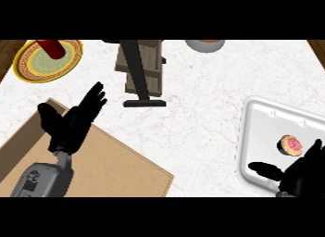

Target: Pick the cupcake from the tray and place it in the tiered basket

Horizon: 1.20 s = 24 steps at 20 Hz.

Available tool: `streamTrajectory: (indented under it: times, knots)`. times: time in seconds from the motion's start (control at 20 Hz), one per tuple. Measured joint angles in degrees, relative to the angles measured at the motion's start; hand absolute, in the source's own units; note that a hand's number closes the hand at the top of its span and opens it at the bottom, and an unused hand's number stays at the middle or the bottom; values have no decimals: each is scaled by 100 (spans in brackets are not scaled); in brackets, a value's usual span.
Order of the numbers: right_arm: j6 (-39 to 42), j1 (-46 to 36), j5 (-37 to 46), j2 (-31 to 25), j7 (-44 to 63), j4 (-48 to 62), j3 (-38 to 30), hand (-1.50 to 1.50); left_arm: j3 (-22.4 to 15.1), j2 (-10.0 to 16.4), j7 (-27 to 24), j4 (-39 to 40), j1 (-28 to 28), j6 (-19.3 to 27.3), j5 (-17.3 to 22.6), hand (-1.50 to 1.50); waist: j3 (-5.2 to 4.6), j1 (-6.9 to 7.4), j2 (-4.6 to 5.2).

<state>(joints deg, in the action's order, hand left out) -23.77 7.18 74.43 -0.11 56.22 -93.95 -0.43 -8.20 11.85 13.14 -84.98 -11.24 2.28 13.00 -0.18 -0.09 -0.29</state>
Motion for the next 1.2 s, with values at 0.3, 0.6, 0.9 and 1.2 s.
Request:
streamTrajectory:
  times: [0.3, 0.6, 0.9, 1.2]
  knots:
    - [-286, -342, -476, -126, -310, 610, -419, -150, 56, -156, -63, 35, 95, -113, -155, 0, -11, 8, -9]
    - [-574, -537, -764, -190, -686, 1198, -574, 150, 144, -260, -145, 51, 128, -180, -299, 0, -30, 5, -31]
    - [-757, -704, -1174, -370, -1437, 1562, -511, 150, 179, -292, -39, -1, 129, -255, -332, 0, -74, 1, -55]
    - [-829, -847, -998, -421, -1562, 1682, -434, 150, 229, -335, 134, -96, 92, -261, -368, 0, -82, 4, -63]
